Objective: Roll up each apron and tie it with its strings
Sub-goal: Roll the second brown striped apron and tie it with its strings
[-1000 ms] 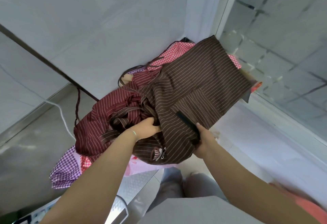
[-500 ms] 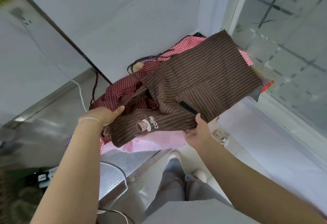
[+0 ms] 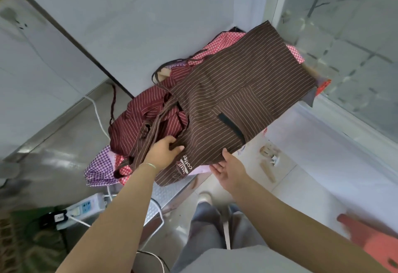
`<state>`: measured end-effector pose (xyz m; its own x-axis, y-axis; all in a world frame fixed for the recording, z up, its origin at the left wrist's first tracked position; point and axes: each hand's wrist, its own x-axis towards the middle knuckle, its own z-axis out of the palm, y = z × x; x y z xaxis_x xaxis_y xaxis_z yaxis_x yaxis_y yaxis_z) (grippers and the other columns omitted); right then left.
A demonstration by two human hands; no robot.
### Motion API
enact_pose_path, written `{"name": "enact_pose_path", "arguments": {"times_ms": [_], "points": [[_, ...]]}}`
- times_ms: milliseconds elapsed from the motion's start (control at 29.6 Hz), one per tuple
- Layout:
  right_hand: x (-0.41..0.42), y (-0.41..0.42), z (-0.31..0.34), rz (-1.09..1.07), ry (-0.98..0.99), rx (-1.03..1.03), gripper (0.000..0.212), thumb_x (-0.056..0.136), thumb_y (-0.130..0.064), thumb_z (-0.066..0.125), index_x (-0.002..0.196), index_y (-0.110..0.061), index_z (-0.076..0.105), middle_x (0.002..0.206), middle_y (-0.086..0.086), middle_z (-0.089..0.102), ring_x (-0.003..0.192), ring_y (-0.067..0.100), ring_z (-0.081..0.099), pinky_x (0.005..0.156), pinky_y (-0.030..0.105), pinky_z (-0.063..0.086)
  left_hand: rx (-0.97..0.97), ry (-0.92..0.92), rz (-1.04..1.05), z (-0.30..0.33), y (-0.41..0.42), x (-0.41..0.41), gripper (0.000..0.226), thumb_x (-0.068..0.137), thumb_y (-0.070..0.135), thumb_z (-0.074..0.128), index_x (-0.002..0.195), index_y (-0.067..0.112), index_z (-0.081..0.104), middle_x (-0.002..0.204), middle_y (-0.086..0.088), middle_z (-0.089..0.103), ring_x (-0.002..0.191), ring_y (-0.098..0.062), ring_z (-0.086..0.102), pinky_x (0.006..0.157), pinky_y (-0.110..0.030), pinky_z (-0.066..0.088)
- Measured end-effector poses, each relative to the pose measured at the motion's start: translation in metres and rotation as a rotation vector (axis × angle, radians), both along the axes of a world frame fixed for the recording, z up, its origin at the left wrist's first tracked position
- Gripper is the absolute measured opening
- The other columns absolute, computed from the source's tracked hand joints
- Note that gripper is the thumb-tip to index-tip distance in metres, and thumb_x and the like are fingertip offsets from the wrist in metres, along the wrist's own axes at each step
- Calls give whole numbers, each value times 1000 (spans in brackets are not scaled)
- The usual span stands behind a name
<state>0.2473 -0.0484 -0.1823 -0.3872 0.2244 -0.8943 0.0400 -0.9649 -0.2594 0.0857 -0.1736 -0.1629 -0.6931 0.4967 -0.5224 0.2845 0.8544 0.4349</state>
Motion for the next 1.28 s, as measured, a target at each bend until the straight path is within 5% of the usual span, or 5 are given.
{"name": "enact_pose_path", "arguments": {"times_ms": [507, 710, 912, 1081, 1284], "points": [[-19, -46, 3, -42, -179, 139, 22, 103, -29, 40, 117, -16, 51, 106, 9, 69, 91, 24, 69, 58, 28, 55, 101, -536, -131, 12, -4, -38, 27, 87, 33, 69, 99, 9, 71, 93, -6, 75, 89, -24, 71, 90, -43, 55], [-20, -53, 3, -85, -183, 189, 30, 103, -38, 38, 122, -18, 50, 109, 6, 67, 99, 25, 66, 81, 35, 55, 83, 147, -306, 30, -15, -53, 43, 95, 42, 54, 76, 4, 62, 87, -6, 60, 77, -18, 58, 82, -39, 52], [-29, -75, 10, 59, -21, 52, 52, 96, -53, 43, 127, -12, 46, 120, 14, 64, 105, 32, 64, 95, 46, 49, 103, -642, -222, 32, -22, -30, 58, 87, 60, 52, 128, 19, 52, 124, 12, 56, 114, -9, 54, 107, -36, 39], [-33, -79, 12, -3, -13, 4, 58, 88, -63, 50, 119, -14, 50, 113, 8, 67, 101, 25, 66, 74, 36, 57, -77, -742, -433, 25, -17, -37, 16, 90, 17, 66, 105, 14, 64, 94, -1, 73, 91, -18, 69, 84, -27, 56], [-32, -88, 4, -228, -41, 89, 46, 90, -41, 63, 125, -13, 52, 119, 5, 67, 110, 23, 63, 100, 41, 47, -30, -1086, -276, 37, -10, -57, 62, 61, 42, 86, 108, 8, 64, 101, -11, 72, 93, -23, 70, 77, -31, 56]]}}
